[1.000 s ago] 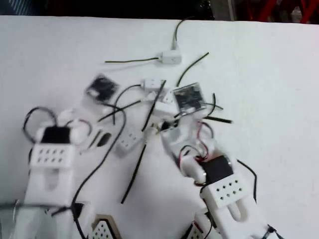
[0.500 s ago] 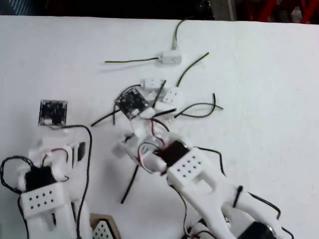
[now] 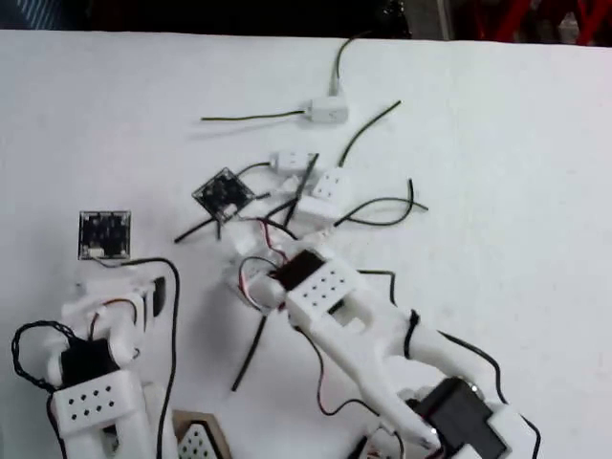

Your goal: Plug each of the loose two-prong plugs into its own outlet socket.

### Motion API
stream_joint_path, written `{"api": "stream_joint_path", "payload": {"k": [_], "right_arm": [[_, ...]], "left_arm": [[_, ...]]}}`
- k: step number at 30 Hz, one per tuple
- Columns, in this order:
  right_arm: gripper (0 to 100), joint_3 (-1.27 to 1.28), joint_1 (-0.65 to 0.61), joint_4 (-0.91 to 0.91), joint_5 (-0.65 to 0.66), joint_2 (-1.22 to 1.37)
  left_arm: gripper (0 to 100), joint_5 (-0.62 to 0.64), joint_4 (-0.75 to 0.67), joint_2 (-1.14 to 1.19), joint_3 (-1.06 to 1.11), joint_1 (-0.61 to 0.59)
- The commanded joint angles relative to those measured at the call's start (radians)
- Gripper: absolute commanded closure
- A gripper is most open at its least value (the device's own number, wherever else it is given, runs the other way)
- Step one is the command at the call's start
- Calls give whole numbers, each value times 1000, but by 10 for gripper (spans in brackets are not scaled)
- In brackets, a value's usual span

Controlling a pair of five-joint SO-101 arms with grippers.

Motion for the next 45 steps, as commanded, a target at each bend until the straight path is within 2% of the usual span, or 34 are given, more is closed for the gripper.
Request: {"api": "stream_joint_path", "payload": {"k": [1, 9, 16, 38, 45], "right_arm": [[981, -94, -5, 65, 12, 13], [981, -210, -15, 202, 12, 53], [981, -239, -45, 217, 12, 140], [981, -318, -42, 323, 52, 151], [981, -427, -42, 433, 54, 202]], "left_arm": [[728, 8, -20, -15, -3, -8], [728, 9, -20, -15, -3, -8], [728, 9, -20, -15, -3, -8], [728, 9, -20, -15, -3, -8], [728, 9, -20, -15, -3, -8]]}}
